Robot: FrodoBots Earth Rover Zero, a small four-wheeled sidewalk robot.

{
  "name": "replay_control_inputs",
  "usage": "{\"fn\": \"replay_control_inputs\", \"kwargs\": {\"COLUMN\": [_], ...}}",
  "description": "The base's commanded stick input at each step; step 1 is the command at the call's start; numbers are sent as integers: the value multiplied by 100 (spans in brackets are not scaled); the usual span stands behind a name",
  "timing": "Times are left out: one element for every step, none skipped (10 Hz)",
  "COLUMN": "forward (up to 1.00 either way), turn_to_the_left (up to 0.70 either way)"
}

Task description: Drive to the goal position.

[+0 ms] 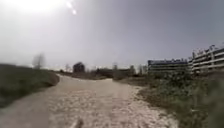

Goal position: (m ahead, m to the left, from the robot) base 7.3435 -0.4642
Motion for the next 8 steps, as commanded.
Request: {"fn": "replay_control_inputs", "kwargs": {"forward": [100, 100, 100, 100, 100, 100, 100, 100], "turn_to_the_left": [0, 0, 0, 0, 0, 0, 0, 2]}}
